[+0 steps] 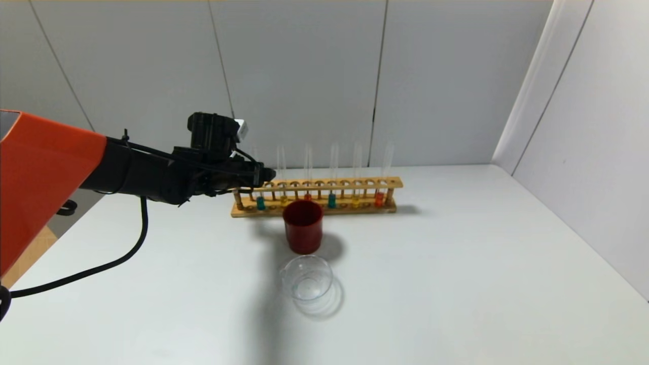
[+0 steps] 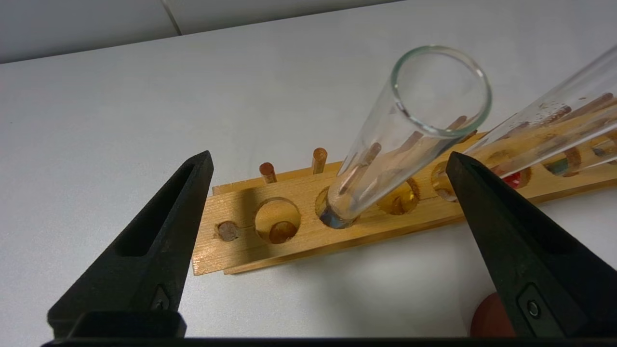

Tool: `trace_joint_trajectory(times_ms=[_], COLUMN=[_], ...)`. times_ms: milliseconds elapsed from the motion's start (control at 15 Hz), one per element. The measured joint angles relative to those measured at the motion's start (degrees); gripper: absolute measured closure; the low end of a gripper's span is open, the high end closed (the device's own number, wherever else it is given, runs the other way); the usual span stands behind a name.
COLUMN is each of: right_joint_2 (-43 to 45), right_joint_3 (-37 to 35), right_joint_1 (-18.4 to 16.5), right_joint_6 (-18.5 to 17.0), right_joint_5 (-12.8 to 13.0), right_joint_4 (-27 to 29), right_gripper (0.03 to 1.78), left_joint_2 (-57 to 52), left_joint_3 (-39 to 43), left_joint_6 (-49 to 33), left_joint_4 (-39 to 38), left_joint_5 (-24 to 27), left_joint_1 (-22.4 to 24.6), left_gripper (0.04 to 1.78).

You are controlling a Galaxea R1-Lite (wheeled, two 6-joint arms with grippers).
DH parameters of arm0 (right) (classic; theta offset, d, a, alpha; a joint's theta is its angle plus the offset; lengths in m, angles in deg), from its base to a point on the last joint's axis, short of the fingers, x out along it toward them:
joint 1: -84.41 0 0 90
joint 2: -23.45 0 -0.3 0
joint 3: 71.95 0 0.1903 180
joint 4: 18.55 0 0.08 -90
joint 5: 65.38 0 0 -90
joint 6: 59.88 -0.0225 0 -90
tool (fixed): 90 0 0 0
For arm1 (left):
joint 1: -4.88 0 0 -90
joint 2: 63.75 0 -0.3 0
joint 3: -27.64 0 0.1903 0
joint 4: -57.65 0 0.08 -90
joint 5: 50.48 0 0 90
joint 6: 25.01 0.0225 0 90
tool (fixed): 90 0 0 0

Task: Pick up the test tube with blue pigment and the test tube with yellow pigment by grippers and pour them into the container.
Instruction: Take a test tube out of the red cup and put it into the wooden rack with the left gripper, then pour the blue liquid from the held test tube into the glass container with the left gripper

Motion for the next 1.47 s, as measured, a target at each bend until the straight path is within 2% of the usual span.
trace_joint_trajectory(times_ms=[200, 333, 467, 733, 867, 1467], right_joint_2=[0.0, 0.0, 0.0, 0.0, 0.0, 0.0], right_joint_3=[0.0, 0.0, 0.0, 0.0, 0.0, 0.0], right_joint_1=[0.0, 0.0, 0.0, 0.0, 0.0, 0.0], right_joint_6=[0.0, 0.0, 0.0, 0.0, 0.0, 0.0], right_joint_5=[0.0, 0.0, 0.0, 0.0, 0.0, 0.0], right_joint_4=[0.0, 0.0, 0.0, 0.0, 0.0, 0.0], right_gripper=[0.08, 0.08, 0.08, 0.08, 0.08, 0.08], left_joint_2=[0.0, 0.2, 0.3, 0.4, 0.4, -0.3], left_joint_3=[0.2, 0.2, 0.3, 0.2, 0.2, -0.2], left_joint_6=[0.0, -0.1, -0.1, -0.1, -0.1, 0.2], left_joint_4=[0.0, 0.0, 0.0, 0.0, 0.0, -2.3], left_joint_5=[0.0, -0.1, 0.0, 0.0, 0.0, 0.1], left_joint_1=[0.0, -0.1, 0.0, -0.1, -0.2, -0.1], left_gripper=[0.16, 0.31, 0.56, 1.28, 1.51, 1.55])
